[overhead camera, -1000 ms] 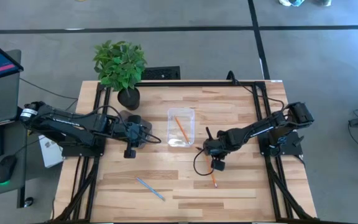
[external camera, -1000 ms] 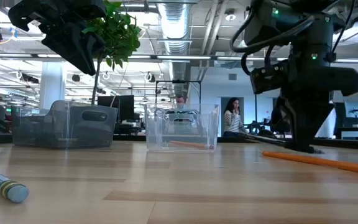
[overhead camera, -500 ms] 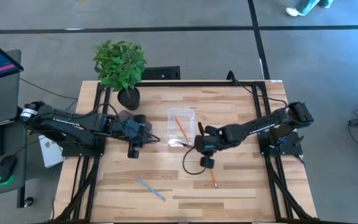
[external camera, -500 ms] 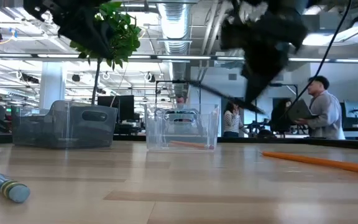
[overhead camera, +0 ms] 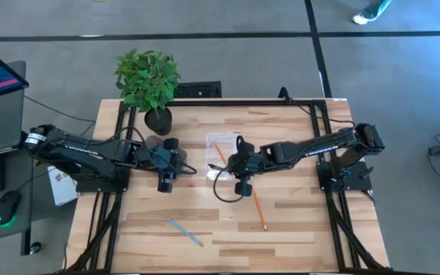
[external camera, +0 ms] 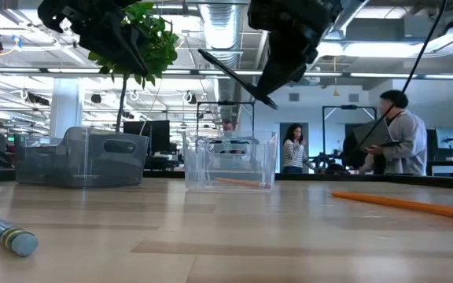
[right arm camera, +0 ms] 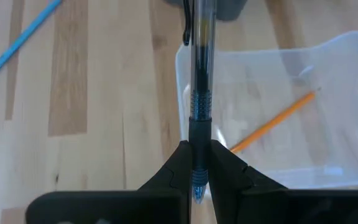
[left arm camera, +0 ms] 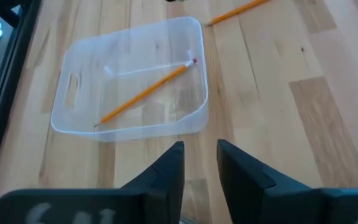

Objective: Sort pens & pencils
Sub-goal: Put the black pen into the black bin

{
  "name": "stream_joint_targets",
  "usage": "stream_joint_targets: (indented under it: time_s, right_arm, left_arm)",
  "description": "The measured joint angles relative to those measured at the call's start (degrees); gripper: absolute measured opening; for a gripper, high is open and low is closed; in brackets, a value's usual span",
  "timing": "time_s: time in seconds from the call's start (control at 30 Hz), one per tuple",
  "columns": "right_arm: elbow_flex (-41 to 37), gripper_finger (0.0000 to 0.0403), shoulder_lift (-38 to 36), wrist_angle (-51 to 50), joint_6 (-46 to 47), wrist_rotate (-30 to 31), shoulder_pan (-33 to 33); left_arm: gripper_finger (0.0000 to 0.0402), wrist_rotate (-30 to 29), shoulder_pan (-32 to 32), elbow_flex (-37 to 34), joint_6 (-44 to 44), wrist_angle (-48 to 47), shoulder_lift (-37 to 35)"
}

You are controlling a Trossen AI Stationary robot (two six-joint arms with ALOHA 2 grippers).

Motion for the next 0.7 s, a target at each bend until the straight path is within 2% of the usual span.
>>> stream_joint_targets:
  time_s: [0.3,0.4,0.47,0.6,0.7]
  right_arm:
    - [0.0,0.0052,0.0,9.1,-2.6,-0.1,-1.2]
    - [0.0,0.0052,0.0,13.9,-2.5,-0.1,-1.4]
    - [0.0,0.0052,0.0,15.2,-1.8,-0.2,-1.4]
    - [0.0,0.0052,0.0,14.2,4.2,-0.4,-1.9]
    - [0.0,0.0052,0.0,12.9,9.0,-0.4,-2.5]
  left_arm:
    - [0.0194,0.0,0.0,0.0,2.0,-0.4,0.0]
    - [0.0216,0.0,0.0,0.0,-0.4,-0.5,0.0]
    - [0.0223,-0.2,0.0,0.0,1.3,0.0,0.2]
    - [0.0221,-4.9,-0.3,0.0,10.2,-1.0,0.2]
    - [0.0209,-13.6,-1.2,0.0,18.9,-0.8,0.2]
